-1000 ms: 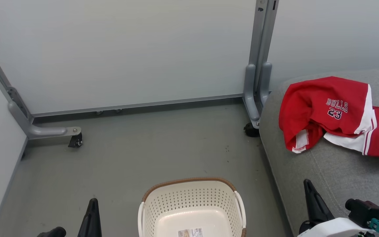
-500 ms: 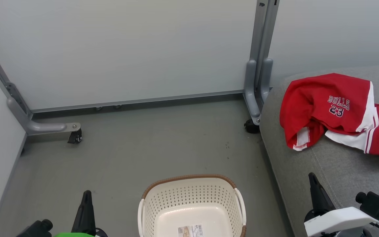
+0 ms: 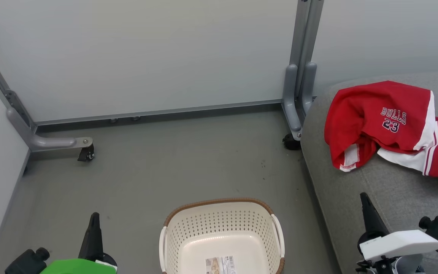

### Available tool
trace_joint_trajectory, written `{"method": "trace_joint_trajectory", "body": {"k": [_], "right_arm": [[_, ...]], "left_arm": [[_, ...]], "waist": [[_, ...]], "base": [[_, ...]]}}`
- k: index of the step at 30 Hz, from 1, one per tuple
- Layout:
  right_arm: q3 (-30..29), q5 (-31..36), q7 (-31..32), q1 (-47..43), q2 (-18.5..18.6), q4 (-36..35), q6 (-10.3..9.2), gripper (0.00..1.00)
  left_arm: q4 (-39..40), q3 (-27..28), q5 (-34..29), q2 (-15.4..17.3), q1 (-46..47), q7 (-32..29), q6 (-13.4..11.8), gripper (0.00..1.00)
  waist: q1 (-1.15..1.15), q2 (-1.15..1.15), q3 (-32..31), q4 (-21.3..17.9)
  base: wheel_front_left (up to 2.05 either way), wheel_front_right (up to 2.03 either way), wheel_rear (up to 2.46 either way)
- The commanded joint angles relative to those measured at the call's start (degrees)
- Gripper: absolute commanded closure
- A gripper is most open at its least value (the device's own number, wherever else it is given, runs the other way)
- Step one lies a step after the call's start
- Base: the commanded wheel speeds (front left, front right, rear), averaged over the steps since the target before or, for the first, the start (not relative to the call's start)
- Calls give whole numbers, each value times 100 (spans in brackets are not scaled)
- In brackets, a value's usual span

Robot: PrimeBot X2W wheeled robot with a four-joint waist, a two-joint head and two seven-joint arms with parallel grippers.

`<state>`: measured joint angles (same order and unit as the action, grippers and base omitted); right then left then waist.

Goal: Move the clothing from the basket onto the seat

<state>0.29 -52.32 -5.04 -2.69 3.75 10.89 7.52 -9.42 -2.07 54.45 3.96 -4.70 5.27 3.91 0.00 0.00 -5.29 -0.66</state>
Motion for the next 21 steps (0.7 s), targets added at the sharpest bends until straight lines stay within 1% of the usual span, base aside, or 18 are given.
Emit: {"method": "trace_joint_trajectory", "body": {"k": [1,21], "right_arm": [[-39,-195,46,188,24,-38,-1,100],[-201,-1501,370,428,28,76,0,100]], "left_arm": [[41,45,198,36,207,-33,46,100],[-118,253,1439,42,521,-363,156,100]], "waist": [[0,0,12,2],[0,0,152,19]], "base": [[0,0,0],[0,0,0]]}}
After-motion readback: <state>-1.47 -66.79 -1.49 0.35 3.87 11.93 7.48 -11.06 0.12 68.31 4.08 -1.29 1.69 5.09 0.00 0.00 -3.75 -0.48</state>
